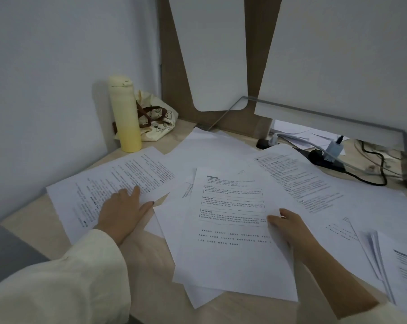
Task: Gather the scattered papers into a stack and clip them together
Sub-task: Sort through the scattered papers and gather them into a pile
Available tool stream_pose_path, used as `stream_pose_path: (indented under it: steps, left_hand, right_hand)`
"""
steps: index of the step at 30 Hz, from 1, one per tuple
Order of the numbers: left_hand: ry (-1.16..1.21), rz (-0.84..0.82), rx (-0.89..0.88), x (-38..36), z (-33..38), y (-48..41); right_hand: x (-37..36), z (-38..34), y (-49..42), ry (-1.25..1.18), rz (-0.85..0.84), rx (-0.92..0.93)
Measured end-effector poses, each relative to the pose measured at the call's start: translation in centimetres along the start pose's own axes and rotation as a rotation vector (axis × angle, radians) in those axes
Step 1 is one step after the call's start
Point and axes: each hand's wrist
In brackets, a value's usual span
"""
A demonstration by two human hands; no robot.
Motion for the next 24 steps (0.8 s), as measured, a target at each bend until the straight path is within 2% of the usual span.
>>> stream_pose_path:
  steps: [4, 6, 7, 8, 12, 14, 16, 18, 19, 21, 23, 24]
  left_hand:
    - [-0.077, 0.060, -0.160, 0.2, -0.4, -0.6]
    - [-0.106, 0.164, -0.227, 0.3, -0.3, -0.3]
    - [-0.132, 0.149, -0.236, 0.5, -0.3, -0.2]
    - [-0.147, 0.063, -0.232, 0.7, -0.3, -0.1]
    - [-0.087, 0.009, -0.136, 0.5, -0.5, -0.4]
    - [0.018, 0.073, -0.031, 1.2, -0.9, 0.1]
    - [0.290, 0.216, 0.081, 1.6, -0.9, 0.6]
    - [0.574, 0.407, 0.080, 2.3, 0.1, 1.6]
    - [0.686, 0.493, 0.025, 2.8, 0.8, 2.2]
    - [0.797, 0.634, -0.203, 3.3, 2.2, 2.7]
    - [0.754, 0.668, -0.431, 3.0, 3.1, 2.6]
    - [0.734, 0.652, -0.484, 2.7, 3.5, 2.3]
  right_hand:
    - [0.0, 0.0, -0.3, 0.026, -0.007, 0.002]
    - [0.0, 0.1, -0.3, 0.030, -0.016, 0.015]
    - [0.0, 0.1, -0.2, 0.030, -0.013, 0.025]
    - [0.0, 0.1, -0.2, 0.022, -0.015, 0.026]
    - [0.1, 0.3, -0.3, -0.004, -0.032, 0.022]
    - [0.1, 0.3, -0.3, -0.008, -0.031, 0.017]
    - [0.2, 0.1, -0.2, -0.012, -0.046, 0.004]
    - [0.3, 0.0, 0.0, -0.017, -0.062, 0.006]
    - [0.4, -0.1, 0.1, -0.028, -0.071, 0.008]
    - [0.6, -0.1, 0.2, -0.059, -0.103, -0.001]
    - [0.8, -0.2, 0.4, -0.093, -0.143, -0.009]
    - [1.0, -0.2, 0.5, -0.124, -0.173, -0.025]
Point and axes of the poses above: each hand's wrist, its own y-axis away from the middle knuckle, its own x-axis out of the back of the hand, z = x × y, and after that the axes turned 10 degrees about -x, right-handed
